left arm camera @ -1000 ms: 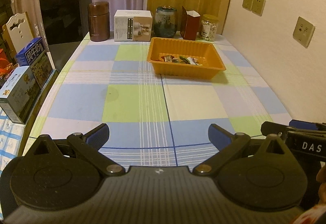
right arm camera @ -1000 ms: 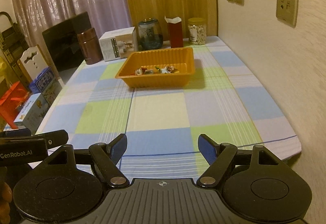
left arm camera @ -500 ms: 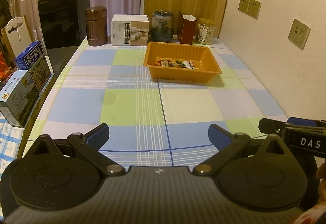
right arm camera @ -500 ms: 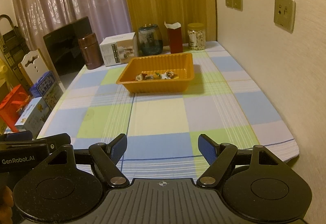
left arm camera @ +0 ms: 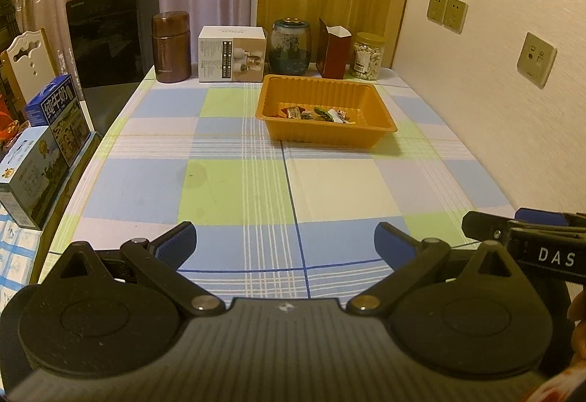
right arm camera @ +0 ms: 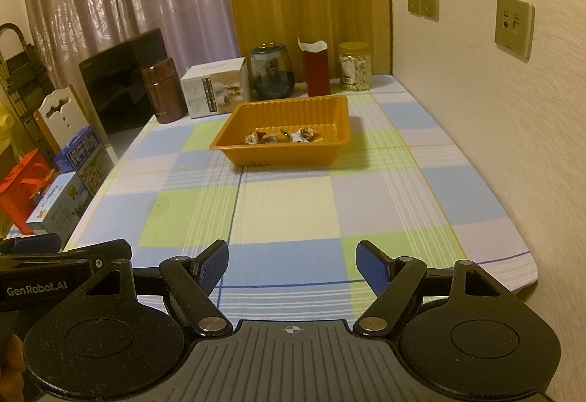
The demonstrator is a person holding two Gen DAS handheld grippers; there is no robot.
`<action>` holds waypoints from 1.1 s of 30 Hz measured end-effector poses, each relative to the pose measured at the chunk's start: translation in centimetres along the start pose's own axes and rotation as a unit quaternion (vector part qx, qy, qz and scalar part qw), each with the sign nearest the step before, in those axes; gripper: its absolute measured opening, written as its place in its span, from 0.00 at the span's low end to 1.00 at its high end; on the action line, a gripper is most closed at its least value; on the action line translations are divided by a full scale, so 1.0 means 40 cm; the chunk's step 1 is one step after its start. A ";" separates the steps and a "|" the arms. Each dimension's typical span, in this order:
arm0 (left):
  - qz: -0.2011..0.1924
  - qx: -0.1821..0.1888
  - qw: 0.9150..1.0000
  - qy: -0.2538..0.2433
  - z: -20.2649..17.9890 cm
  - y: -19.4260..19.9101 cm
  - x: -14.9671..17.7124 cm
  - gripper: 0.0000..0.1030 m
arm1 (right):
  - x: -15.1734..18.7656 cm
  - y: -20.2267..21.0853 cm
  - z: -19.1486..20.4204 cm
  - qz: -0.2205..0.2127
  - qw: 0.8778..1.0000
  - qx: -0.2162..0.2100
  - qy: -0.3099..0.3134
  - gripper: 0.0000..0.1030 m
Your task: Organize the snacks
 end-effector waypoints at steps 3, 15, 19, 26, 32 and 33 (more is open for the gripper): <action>-0.001 0.000 1.000 0.000 -0.001 -0.001 0.000 1.00 | -0.001 0.001 0.000 0.000 1.000 0.000 0.000 0.74; -0.001 0.000 1.000 -0.001 -0.002 -0.002 -0.001 1.00 | -0.001 0.001 0.001 0.000 1.000 0.001 0.000 0.74; -0.001 0.001 1.000 0.000 -0.002 -0.003 -0.002 1.00 | -0.001 0.001 0.000 0.000 1.000 0.000 0.000 0.74; -0.002 0.000 1.000 -0.002 -0.001 -0.004 -0.003 1.00 | -0.002 0.001 0.000 0.000 1.000 0.000 0.000 0.74; -0.002 0.001 1.000 -0.002 0.000 -0.005 -0.003 1.00 | -0.001 0.001 0.001 0.000 1.000 0.000 0.000 0.74; -0.002 0.001 1.000 -0.002 0.000 -0.005 -0.003 1.00 | -0.001 0.001 0.001 0.000 1.000 0.000 0.000 0.74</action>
Point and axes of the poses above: each gripper's, at about its wrist camera, not at the fingertips, and y roughly against the way its jaws point, z to its left, x to its underside, the point moved 1 cm from there along -y, roughly the way its jaws point, and after that the axes turned 14 degrees about x, right-handed, at the moved point
